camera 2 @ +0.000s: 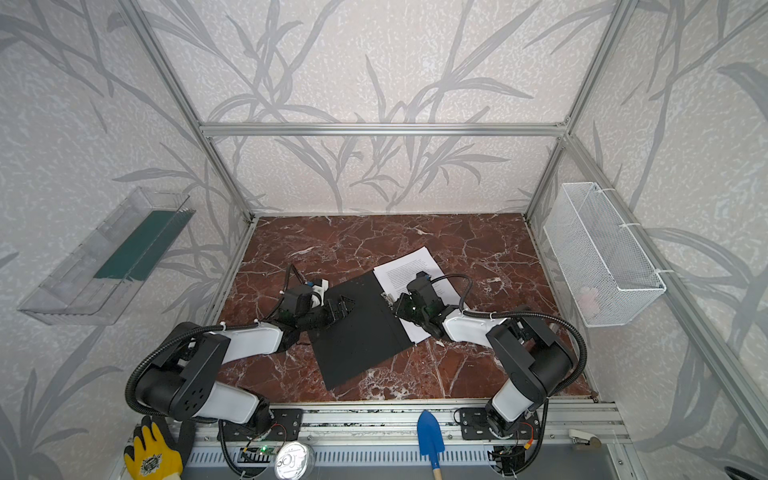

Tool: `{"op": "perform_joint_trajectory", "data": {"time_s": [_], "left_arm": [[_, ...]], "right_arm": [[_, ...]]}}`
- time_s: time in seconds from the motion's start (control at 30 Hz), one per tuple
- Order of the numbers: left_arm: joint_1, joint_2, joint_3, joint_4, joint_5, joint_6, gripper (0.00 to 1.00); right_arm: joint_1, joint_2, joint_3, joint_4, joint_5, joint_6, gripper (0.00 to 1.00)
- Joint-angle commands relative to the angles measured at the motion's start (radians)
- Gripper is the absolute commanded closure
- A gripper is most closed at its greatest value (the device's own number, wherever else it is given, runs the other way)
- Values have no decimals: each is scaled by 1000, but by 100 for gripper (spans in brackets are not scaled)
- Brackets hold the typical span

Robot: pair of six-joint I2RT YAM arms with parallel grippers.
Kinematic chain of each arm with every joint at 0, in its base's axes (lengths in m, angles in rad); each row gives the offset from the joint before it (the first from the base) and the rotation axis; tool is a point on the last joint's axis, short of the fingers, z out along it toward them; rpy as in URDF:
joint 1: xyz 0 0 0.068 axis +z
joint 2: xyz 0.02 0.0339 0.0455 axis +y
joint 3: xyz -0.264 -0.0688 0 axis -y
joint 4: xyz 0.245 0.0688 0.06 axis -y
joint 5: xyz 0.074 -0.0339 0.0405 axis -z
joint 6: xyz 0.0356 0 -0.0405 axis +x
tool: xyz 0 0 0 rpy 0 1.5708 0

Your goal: Put the files into the folder

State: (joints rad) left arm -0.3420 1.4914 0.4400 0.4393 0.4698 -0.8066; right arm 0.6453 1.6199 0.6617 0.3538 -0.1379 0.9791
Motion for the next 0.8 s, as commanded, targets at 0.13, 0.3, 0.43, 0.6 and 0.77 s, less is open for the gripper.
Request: {"op": "perform_joint_trajectory", "data": {"time_s": [0.13, 0.3, 0.43, 0.6, 0.77], "left_arm": [[19, 125, -27, -207, -136, 4, 1], [32, 116, -44, -230, -206, 5, 1], [44, 136, -36, -242, -209, 12, 1], [47, 152, -17, -257, -212, 22, 1], [47, 164, 2, -266, -217, 30, 1]], "right_arm": [[-22, 81, -176, 89, 59, -62, 100], [-22, 149, -217, 96, 112, -129, 100], [-22, 210, -237, 130, 119, -140, 100], [-23, 253, -240, 138, 128, -115, 100], [-24, 268, -185, 14, 151, -106, 100]]}}
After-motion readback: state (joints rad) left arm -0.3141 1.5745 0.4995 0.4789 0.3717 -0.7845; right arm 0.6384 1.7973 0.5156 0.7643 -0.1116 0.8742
